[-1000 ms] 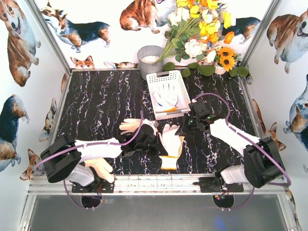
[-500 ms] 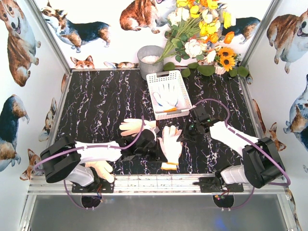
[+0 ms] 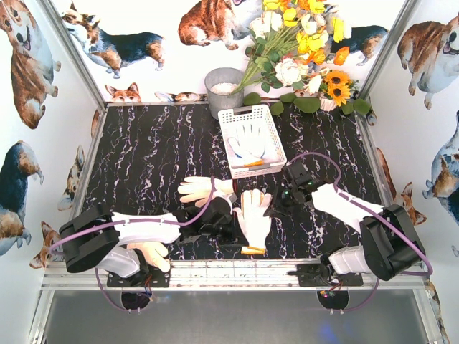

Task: Put the gloves into the storage basket
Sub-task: Pair the glove with the glove.

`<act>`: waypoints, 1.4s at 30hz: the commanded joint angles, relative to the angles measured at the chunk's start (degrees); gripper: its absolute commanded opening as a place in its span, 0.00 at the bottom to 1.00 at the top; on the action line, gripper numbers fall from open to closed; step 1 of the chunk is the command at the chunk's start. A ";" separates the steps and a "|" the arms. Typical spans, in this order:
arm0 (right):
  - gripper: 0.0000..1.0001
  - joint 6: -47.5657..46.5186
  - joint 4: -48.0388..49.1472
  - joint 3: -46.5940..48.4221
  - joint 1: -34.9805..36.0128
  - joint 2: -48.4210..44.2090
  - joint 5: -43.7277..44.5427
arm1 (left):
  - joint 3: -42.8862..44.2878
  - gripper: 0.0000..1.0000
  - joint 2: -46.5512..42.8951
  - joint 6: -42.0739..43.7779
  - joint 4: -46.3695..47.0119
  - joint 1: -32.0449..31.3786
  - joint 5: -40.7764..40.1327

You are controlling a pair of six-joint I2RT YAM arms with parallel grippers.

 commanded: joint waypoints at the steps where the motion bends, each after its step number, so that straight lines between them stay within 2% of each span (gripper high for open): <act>1: 0.00 0.47 3.03 -0.75 0.31 -0.25 -0.18 | -0.81 0.00 -0.61 -0.79 1.10 -0.73 0.52; 18: 0.00 0.60 3.74 0.02 0.93 0.75 -0.01 | -3.36 0.00 4.32 -3.54 8.12 -0.89 3.06; 26: 0.00 0.43 5.19 -0.16 0.93 2.42 0.09 | -4.56 0.00 4.91 -3.91 8.25 -0.81 1.66; 31: 0.00 -0.79 5.05 1.45 0.98 3.82 0.36 | -4.27 0.03 5.71 -3.64 8.69 -0.81 1.53; 34: 0.00 -1.71 4.30 2.78 0.94 4.04 0.54 | -3.49 0.14 4.79 -2.82 5.40 -0.80 -0.32; 38: 0.16 -3.97 3.38 4.08 0.93 3.03 0.66 | -1.74 0.41 2.02 -0.61 -1.47 -0.80 -2.96; 40: 0.27 -5.36 2.27 5.05 0.93 2.52 2.09 | -0.66 0.49 -0.21 0.99 -5.98 -0.80 -4.49; 42: 0.34 -6.06 1.88 5.88 0.87 2.90 3.05 | 0.23 0.56 -1.89 2.40 -9.62 -0.80 -6.48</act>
